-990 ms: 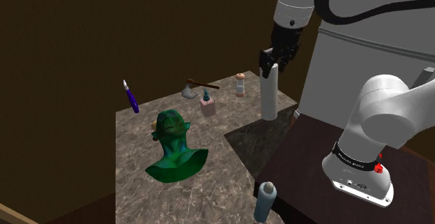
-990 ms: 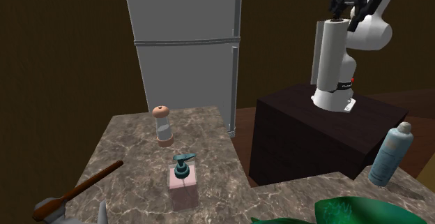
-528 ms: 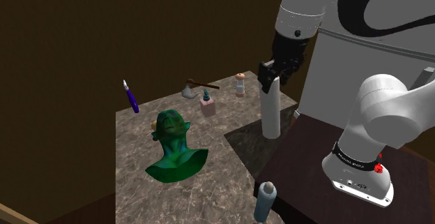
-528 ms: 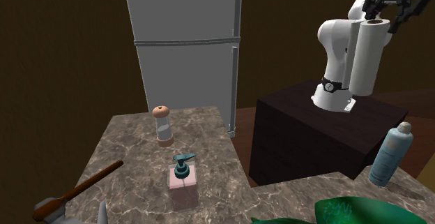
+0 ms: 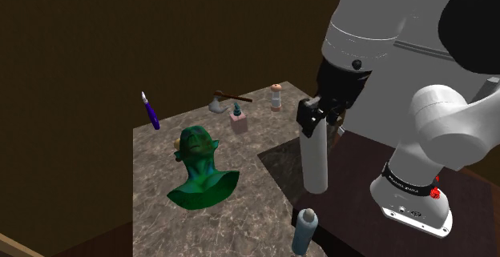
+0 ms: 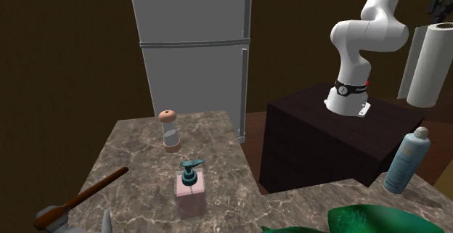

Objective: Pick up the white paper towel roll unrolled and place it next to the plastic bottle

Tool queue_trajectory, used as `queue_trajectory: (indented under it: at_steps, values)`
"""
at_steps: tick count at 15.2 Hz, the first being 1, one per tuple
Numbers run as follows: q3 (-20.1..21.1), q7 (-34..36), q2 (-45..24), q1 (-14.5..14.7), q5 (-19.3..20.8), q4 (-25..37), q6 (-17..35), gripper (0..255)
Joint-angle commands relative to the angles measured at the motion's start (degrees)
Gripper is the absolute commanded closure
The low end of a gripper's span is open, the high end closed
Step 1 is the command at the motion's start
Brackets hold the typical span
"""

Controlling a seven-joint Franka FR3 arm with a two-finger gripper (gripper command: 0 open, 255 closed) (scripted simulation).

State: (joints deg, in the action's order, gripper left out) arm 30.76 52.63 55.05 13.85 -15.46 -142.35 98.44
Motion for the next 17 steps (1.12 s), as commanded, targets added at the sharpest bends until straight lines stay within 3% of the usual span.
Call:
queue_trajectory:
  at_steps: [1, 9, 15, 17]
  values:
    - [2.99, 2.93, -1.56, 0.11, -1.45, 2.50, -0.49, 255]
    - [15.07, 13.95, -7.86, -1.46, -5.62, 12.58, -1.40, 255]
    - [26.40, 22.78, -14.24, -6.47, -6.63, 23.04, -1.96, 255]
    - [26.99, 22.75, -13.98, -6.38, -7.12, 21.59, -0.61, 255]
